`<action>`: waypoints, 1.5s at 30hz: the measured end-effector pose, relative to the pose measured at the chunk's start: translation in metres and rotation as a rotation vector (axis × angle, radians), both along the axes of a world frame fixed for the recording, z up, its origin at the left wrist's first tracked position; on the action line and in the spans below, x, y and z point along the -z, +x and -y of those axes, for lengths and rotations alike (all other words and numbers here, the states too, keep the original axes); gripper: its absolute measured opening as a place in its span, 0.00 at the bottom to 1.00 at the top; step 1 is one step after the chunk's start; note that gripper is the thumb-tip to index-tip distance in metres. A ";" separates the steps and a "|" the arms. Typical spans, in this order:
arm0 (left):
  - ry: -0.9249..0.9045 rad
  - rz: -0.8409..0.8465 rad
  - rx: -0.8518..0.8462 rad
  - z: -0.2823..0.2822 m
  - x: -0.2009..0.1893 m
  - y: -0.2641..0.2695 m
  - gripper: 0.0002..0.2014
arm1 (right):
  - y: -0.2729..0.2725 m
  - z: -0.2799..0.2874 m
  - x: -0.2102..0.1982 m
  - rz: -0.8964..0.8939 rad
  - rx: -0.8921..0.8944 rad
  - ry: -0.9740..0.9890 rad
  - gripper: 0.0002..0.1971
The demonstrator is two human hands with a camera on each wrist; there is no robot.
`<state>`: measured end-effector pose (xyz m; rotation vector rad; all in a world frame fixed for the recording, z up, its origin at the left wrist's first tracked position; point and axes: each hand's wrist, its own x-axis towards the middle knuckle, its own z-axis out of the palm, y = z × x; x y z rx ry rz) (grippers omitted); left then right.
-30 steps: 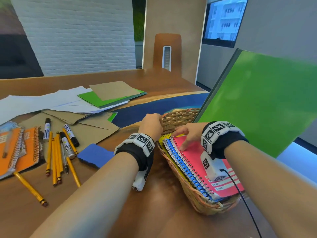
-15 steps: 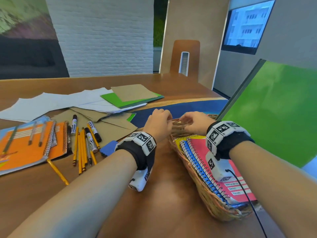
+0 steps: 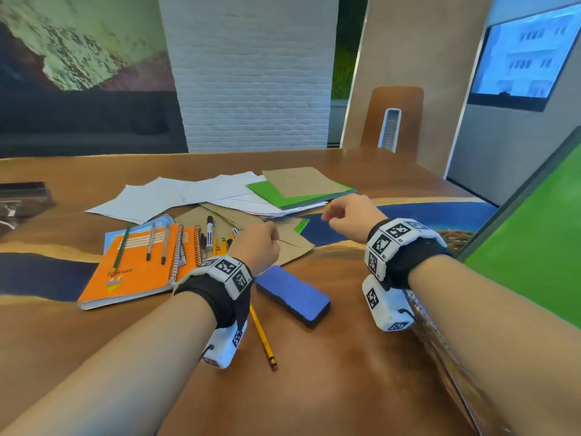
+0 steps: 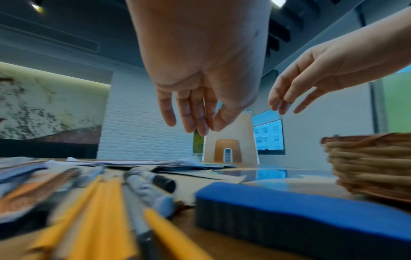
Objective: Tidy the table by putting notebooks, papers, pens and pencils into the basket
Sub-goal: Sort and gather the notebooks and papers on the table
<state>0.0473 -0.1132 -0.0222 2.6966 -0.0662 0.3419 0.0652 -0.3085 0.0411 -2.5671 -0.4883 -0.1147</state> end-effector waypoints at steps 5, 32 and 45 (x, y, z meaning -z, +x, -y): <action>0.018 0.006 -0.053 -0.043 0.002 0.002 0.09 | 0.019 -0.052 0.012 -0.016 -0.029 -0.001 0.11; 0.175 -0.255 0.108 -0.096 0.022 0.134 0.16 | 0.204 -0.134 0.069 -0.131 0.130 -0.203 0.22; 0.310 -0.267 0.026 -0.084 0.024 0.159 0.23 | 0.240 -0.156 0.088 -0.209 0.102 -0.428 0.13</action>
